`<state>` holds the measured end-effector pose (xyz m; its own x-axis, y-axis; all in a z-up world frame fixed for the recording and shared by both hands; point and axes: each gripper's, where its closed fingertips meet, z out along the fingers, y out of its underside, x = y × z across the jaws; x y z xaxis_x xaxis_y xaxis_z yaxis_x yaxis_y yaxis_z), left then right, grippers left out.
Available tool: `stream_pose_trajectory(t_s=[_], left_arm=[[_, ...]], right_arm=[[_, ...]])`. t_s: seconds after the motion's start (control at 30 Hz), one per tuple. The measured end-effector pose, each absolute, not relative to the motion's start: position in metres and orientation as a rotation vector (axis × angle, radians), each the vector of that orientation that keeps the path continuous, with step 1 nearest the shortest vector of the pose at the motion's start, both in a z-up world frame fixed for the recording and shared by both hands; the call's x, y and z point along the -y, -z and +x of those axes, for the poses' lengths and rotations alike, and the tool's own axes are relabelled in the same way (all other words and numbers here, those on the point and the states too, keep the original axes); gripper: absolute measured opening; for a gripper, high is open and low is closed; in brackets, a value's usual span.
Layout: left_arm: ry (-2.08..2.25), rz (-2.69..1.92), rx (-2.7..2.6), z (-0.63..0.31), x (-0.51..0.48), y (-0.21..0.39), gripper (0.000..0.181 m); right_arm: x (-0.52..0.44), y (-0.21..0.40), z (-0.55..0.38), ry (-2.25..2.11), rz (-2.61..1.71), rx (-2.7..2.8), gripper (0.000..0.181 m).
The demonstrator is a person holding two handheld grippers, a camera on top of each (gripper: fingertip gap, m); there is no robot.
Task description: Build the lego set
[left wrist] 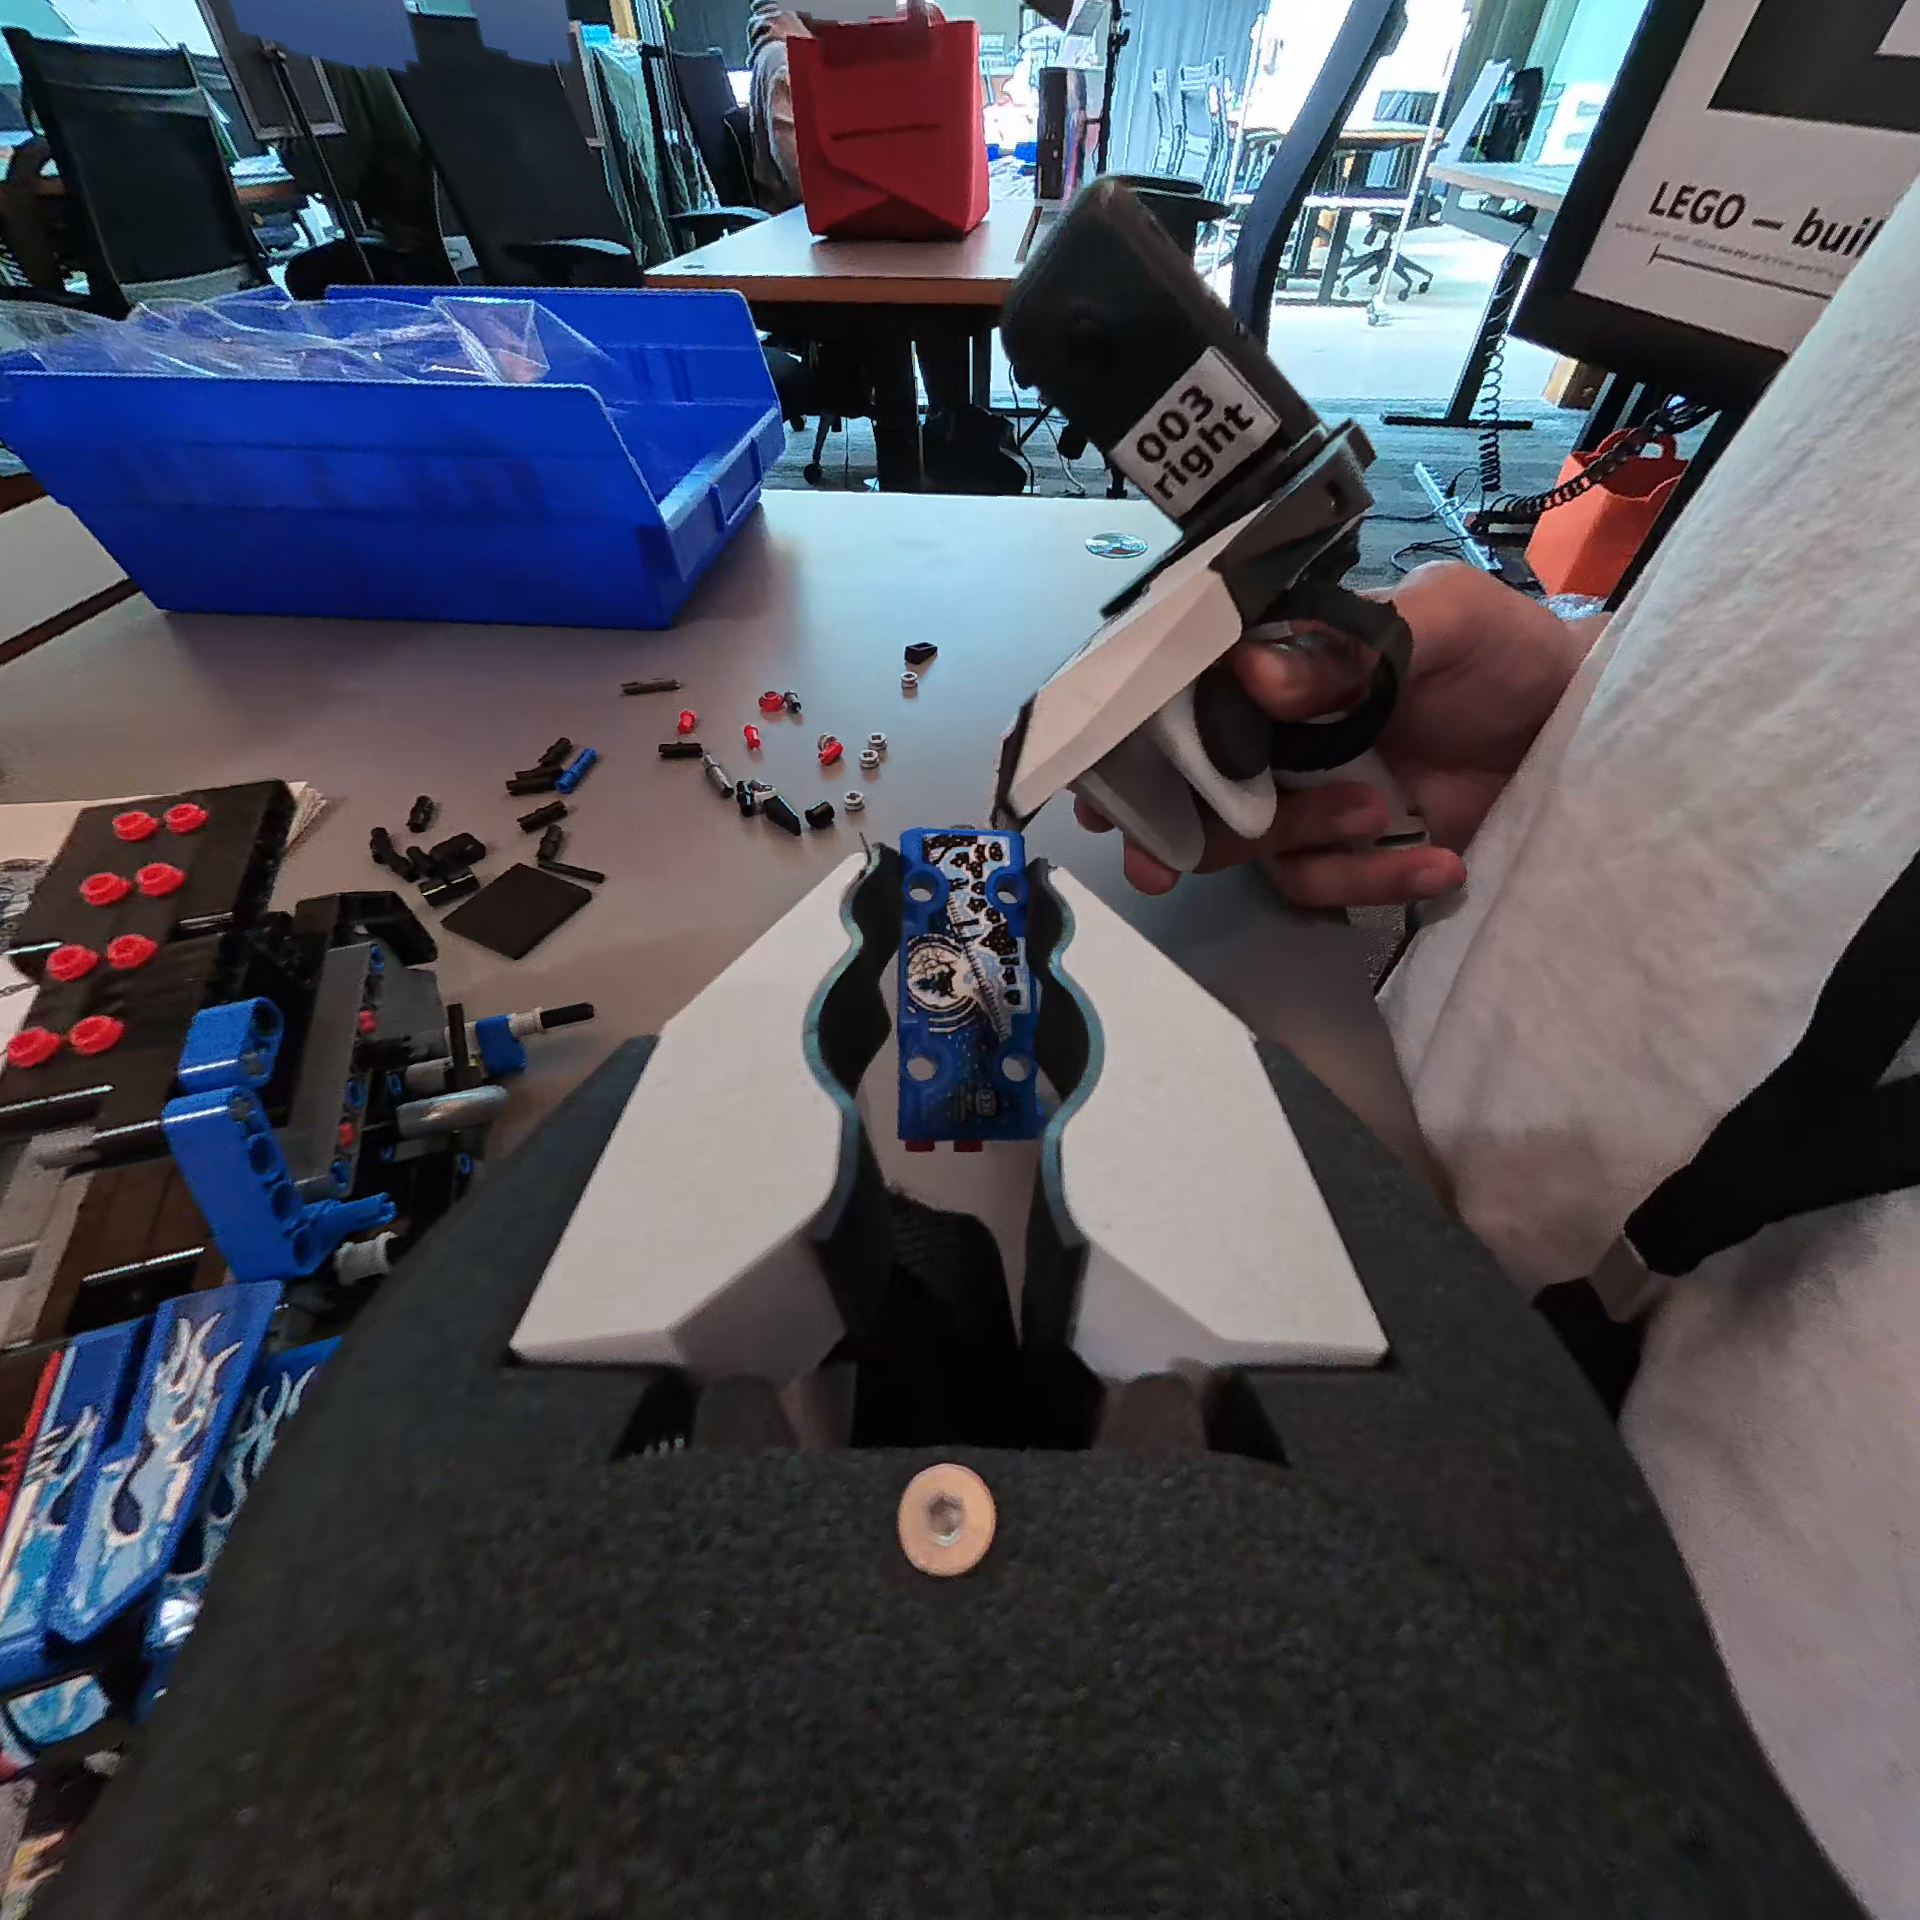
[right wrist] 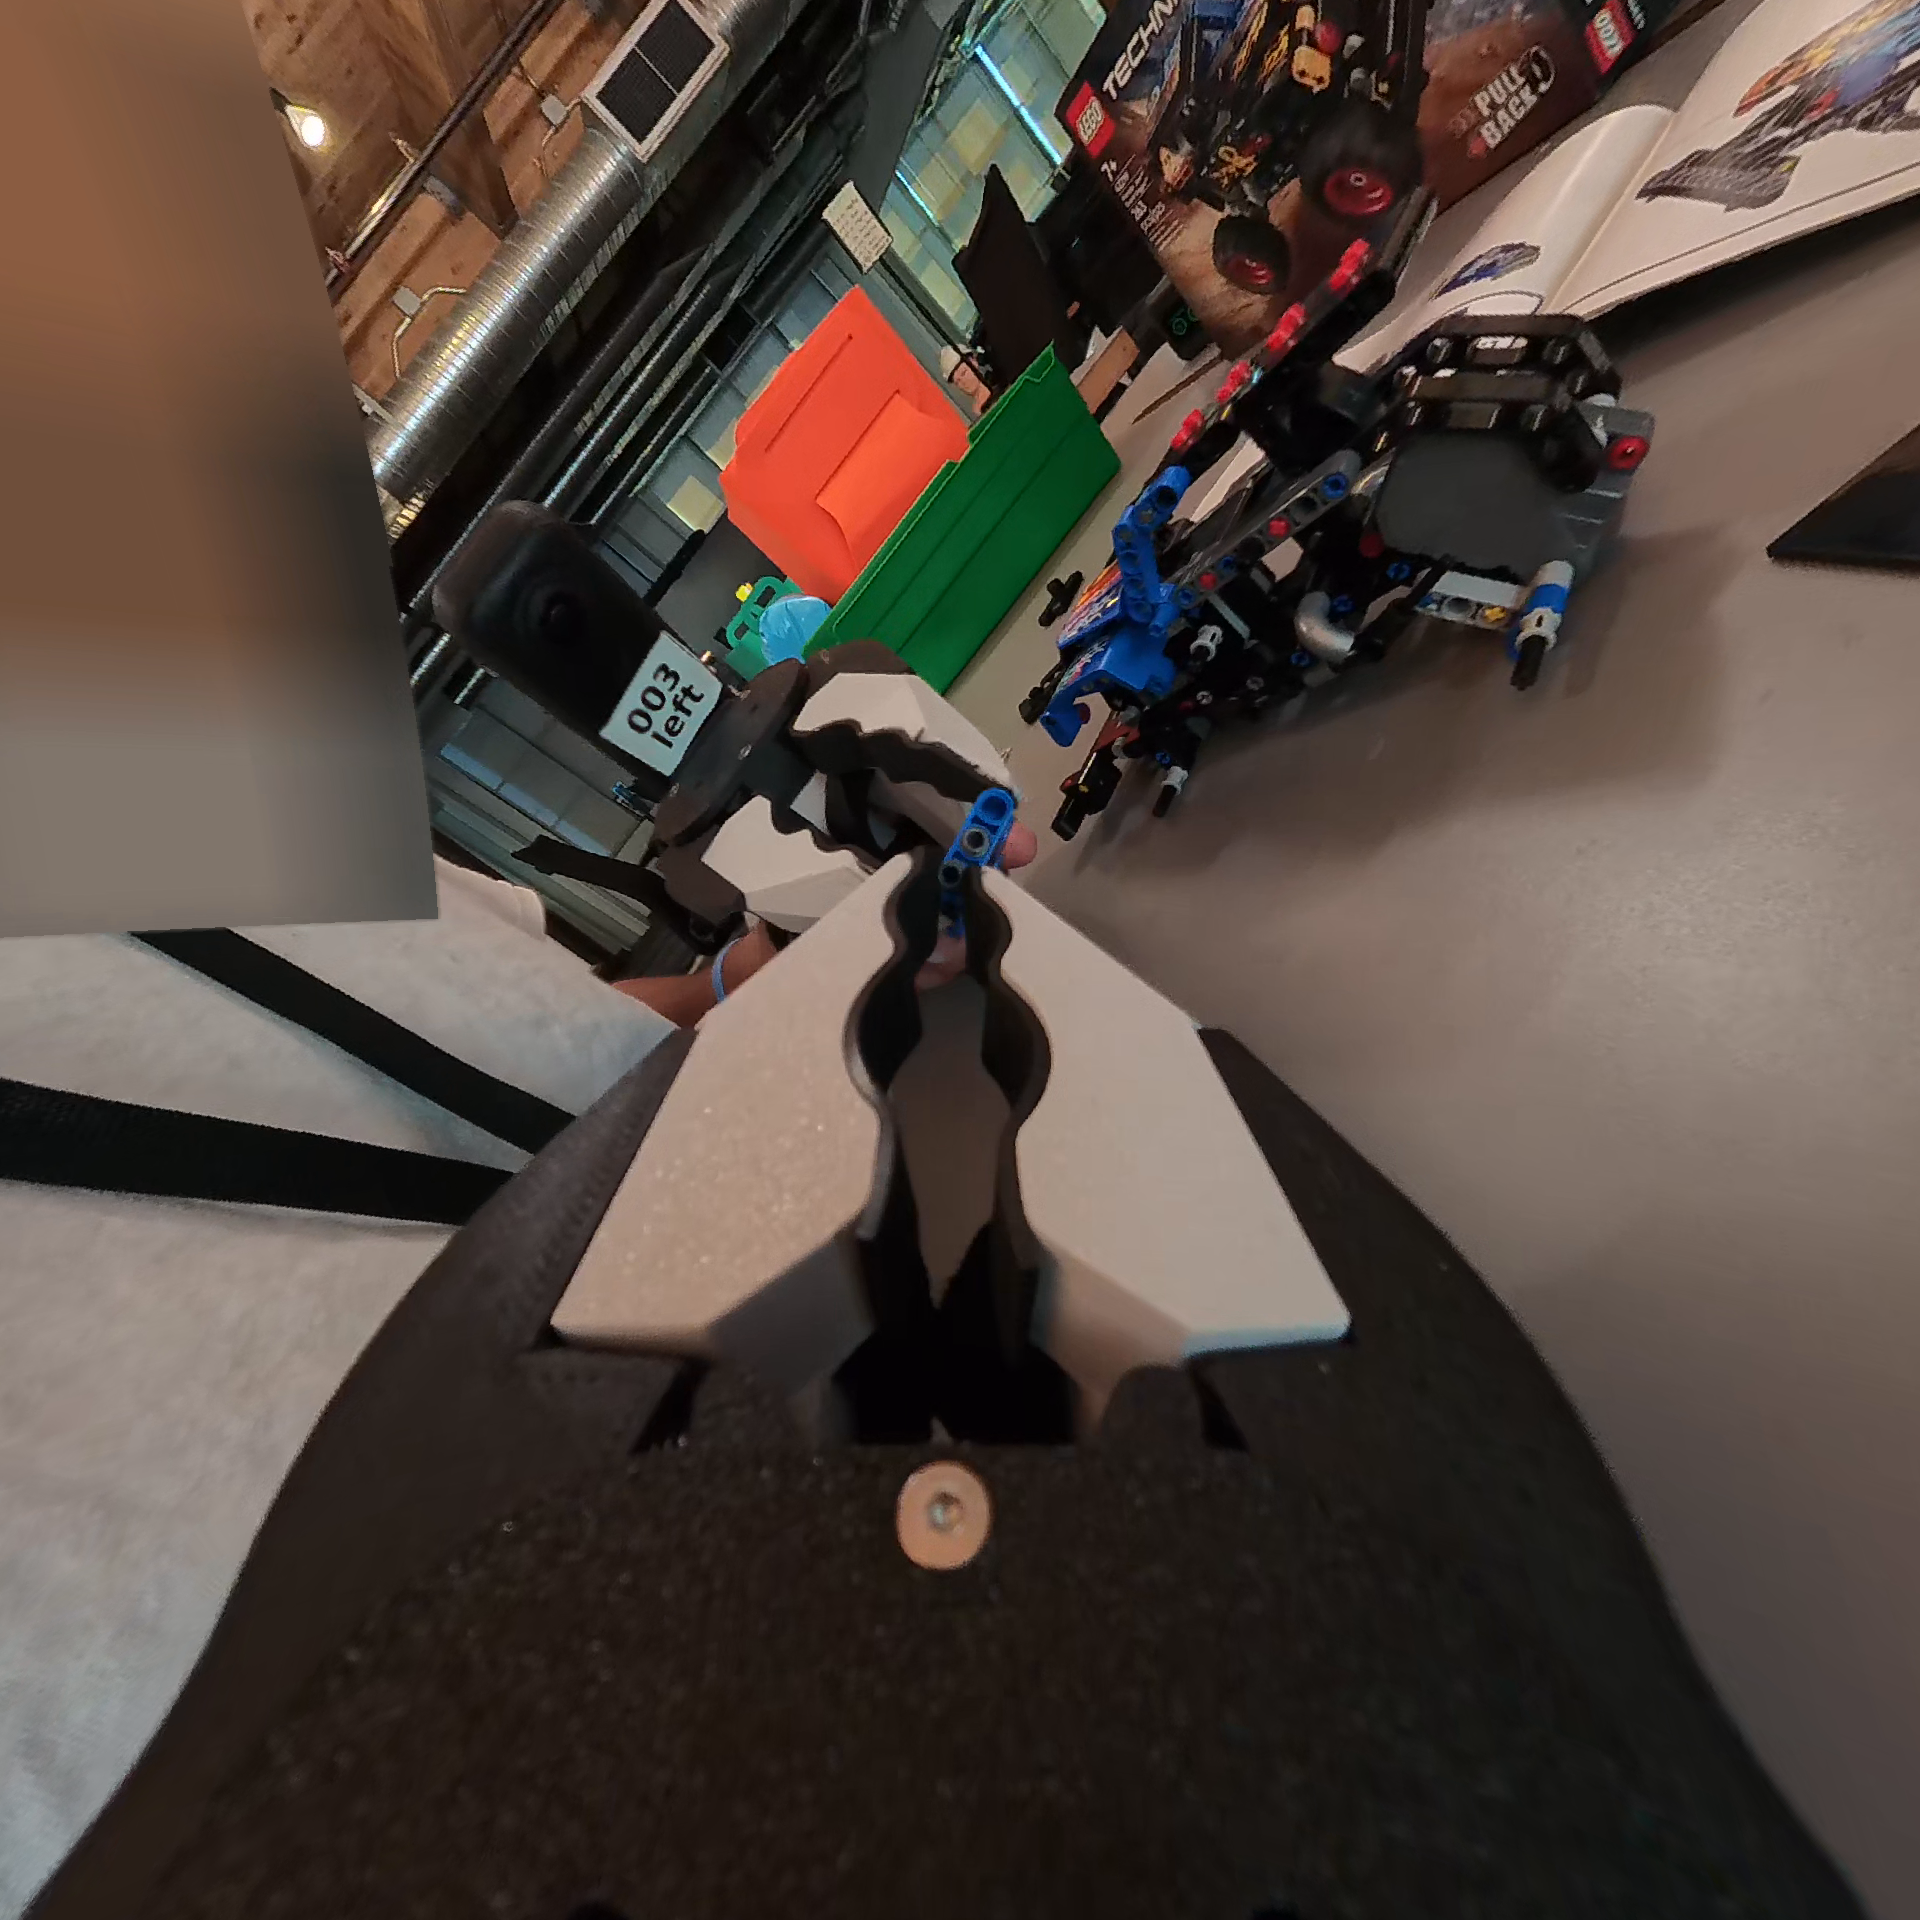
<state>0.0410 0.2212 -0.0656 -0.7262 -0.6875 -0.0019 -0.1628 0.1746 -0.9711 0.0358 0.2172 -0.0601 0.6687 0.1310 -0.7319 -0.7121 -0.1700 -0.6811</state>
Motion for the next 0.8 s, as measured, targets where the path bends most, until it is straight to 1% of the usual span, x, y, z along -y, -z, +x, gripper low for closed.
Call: stream_pose_trajectory(t_s=[0.37,0.5,0.8], left_arm=[[1.645,-0.785,-1.980,0.038,-0.222,0.058,0.022],[1.673,-0.770,-1.963,0.038,-0.221,0.055,0.022],[1.720,-0.765,-1.908,0.039,-0.220,0.047,0.022]], right_arm=[[-0.219,0.055,0.033,-0.909,-1.519,-0.509,0.003],[-0.218,0.051,0.033,-1.025,-1.464,-0.552,0.003],[-0.218,0.046,0.034,-1.066,-1.397,-0.590,0.003]])
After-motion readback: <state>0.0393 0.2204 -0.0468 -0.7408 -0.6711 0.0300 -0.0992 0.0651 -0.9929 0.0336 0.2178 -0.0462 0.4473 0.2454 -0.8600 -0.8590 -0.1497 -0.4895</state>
